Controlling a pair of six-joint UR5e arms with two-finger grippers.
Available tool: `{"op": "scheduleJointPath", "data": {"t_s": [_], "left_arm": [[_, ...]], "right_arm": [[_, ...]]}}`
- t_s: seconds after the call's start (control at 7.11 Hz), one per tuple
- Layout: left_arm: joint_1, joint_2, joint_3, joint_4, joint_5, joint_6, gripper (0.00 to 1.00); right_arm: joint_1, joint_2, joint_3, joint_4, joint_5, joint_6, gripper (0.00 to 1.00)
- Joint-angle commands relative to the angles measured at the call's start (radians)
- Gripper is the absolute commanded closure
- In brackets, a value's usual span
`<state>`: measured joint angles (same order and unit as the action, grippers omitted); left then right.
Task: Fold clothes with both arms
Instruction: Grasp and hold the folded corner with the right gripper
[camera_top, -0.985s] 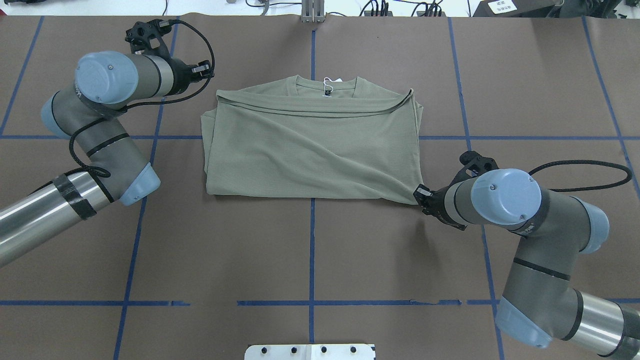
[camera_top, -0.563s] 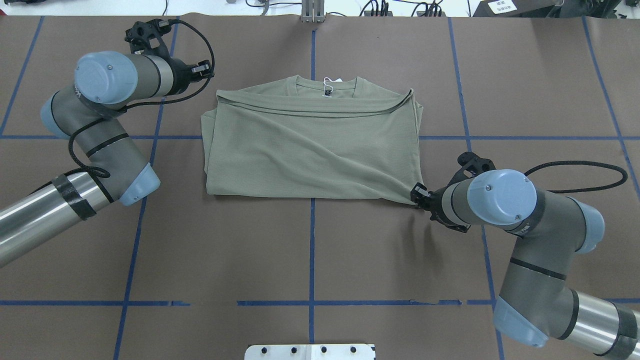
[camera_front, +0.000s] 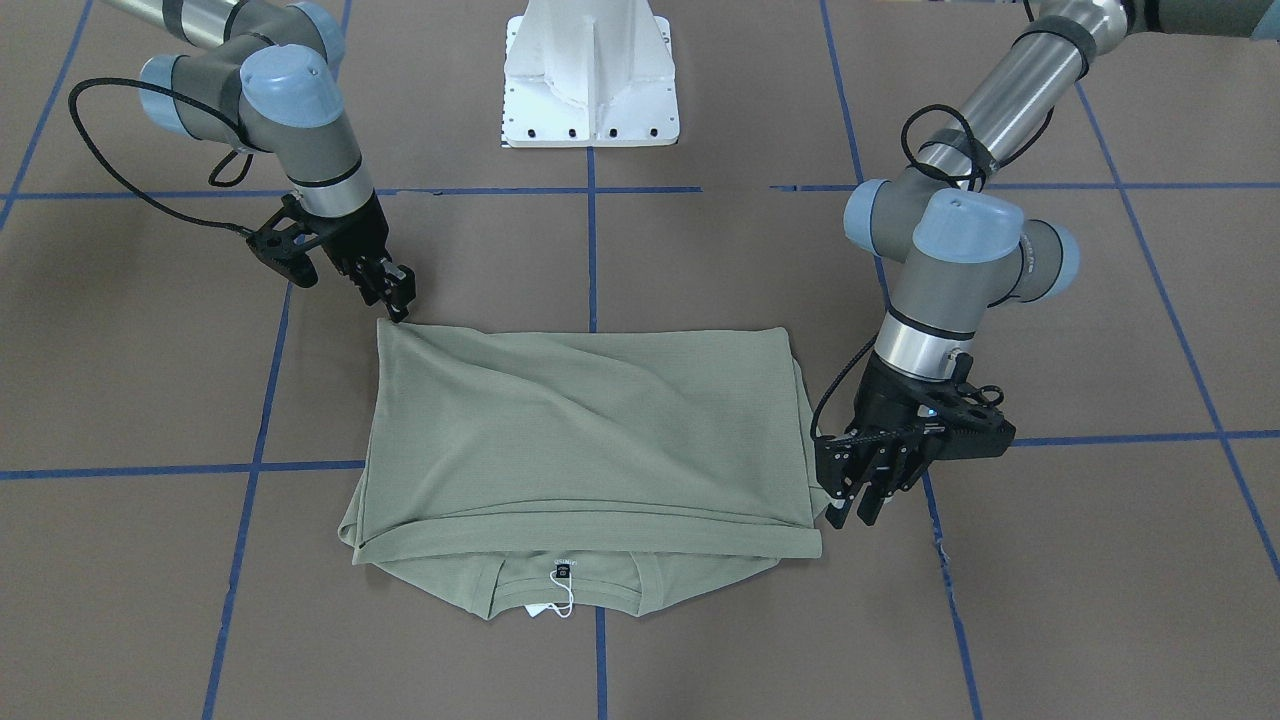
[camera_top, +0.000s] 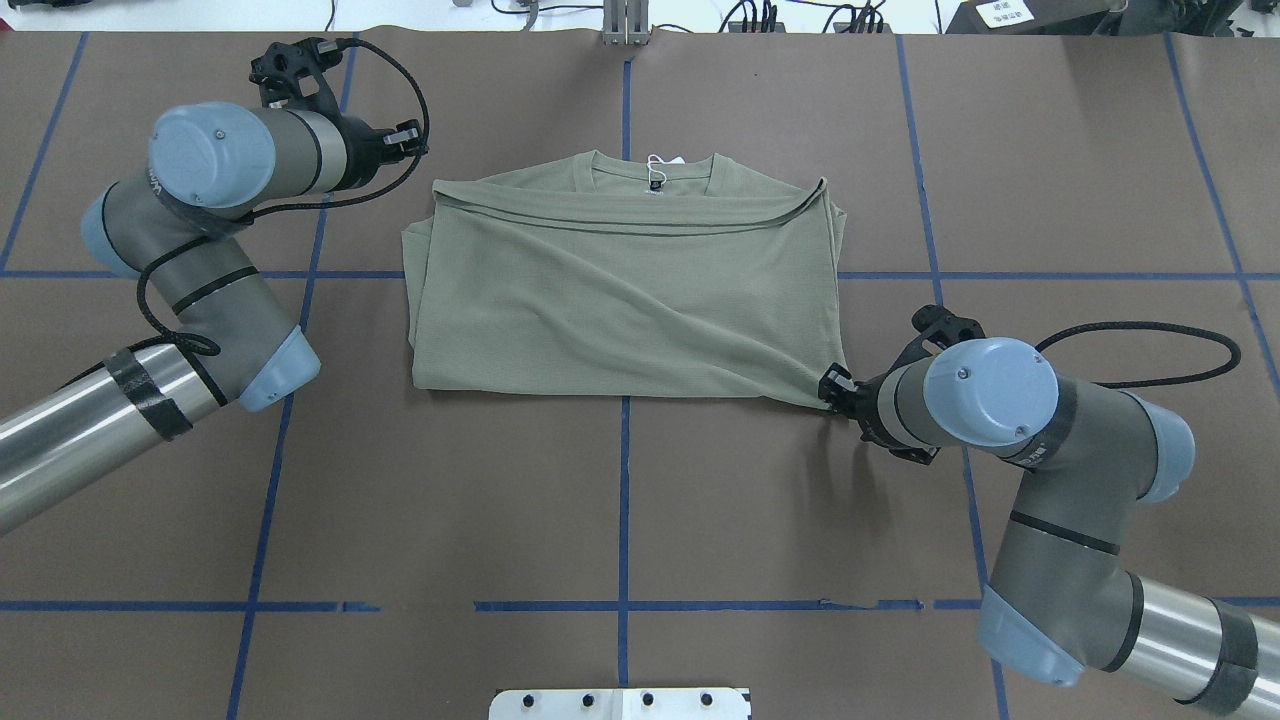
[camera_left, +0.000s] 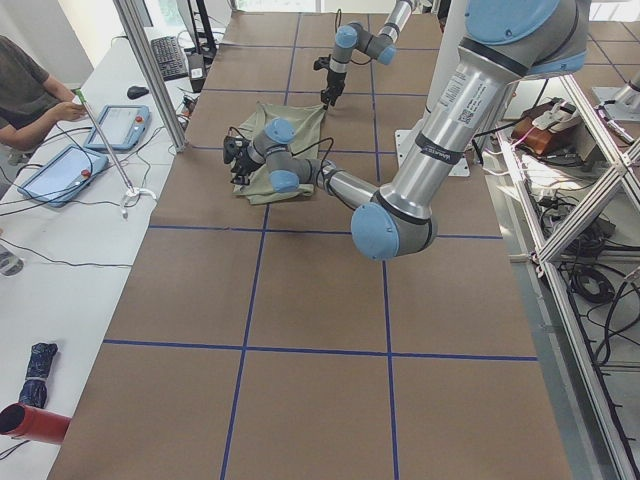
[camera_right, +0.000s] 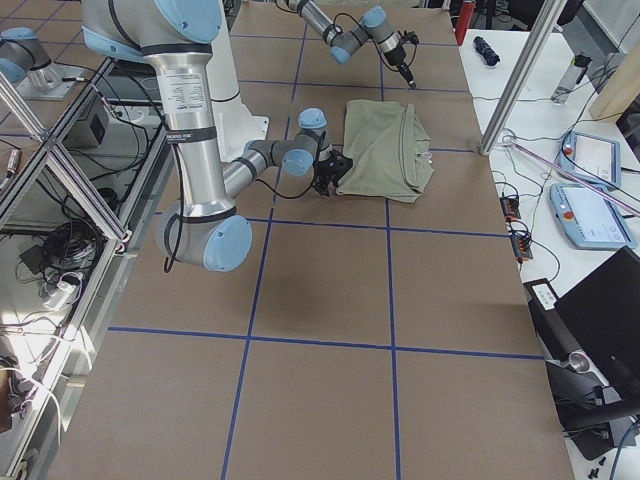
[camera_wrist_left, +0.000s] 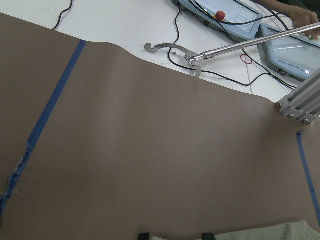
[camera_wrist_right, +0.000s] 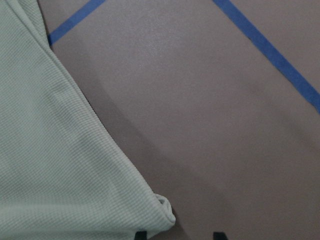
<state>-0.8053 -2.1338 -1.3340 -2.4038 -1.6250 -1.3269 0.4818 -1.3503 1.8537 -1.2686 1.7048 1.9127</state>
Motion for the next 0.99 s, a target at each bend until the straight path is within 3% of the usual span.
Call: {"op": "scheduleJointPath", "data": {"t_s": [0.0,0.56,0.84], "left_arm": [[0.000,0.000,0.001,0.002,0.000,0.000,0.54],[0.000,0.008,-0.008,0.002,0.002,0.000,0.54],[0.000,0.008,-0.008,0.002,0.002,0.000,0.54]], "right_arm": [[0.011,0.002,-0.004,0.000,-0.008,0.002,0.67],[0.020,0.019,-0.005,-0.002,-0.034,0.002,0.64],[0.020,0.020,-0.007,-0.003,-0.036,0.002,0.57]]}}
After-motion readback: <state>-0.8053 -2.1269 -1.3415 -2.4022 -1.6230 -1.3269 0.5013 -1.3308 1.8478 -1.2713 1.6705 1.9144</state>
